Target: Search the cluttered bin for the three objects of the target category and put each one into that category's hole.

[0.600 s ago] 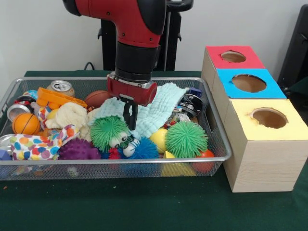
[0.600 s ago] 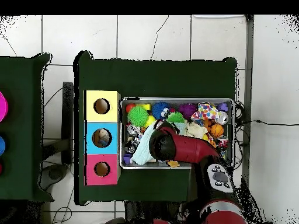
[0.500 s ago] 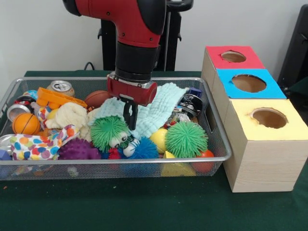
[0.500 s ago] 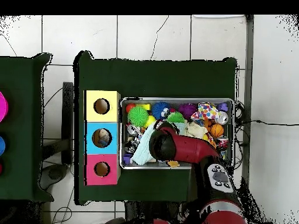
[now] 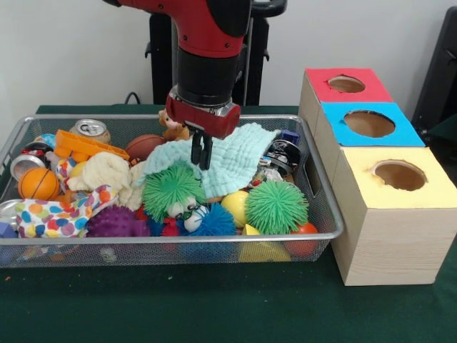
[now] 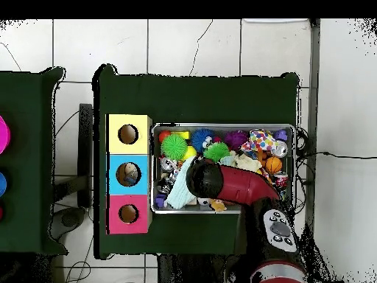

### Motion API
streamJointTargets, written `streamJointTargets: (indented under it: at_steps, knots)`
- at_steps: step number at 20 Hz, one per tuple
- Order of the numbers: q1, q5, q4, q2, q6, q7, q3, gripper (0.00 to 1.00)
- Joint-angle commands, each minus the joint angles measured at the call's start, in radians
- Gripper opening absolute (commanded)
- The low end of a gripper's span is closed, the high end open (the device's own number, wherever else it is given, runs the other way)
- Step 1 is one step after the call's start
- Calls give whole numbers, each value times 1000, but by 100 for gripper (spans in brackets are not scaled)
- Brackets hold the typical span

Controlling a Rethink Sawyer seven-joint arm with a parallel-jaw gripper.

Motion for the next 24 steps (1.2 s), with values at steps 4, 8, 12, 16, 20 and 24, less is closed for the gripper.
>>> streamJointTargets:
  at_steps: [4,8,12,16,20,24]
  knots:
    - [12,30,37,-38,115,114,7,0]
    - [17,31,29,-38,121,116,3,0]
    - [18,29,20,-47,132,110,-1,0]
    - [20,30,27,-83,157,100,0,0]
    - [25,44,38,-156,234,89,2,0]
    - [8,59,71,-250,306,60,22,0]
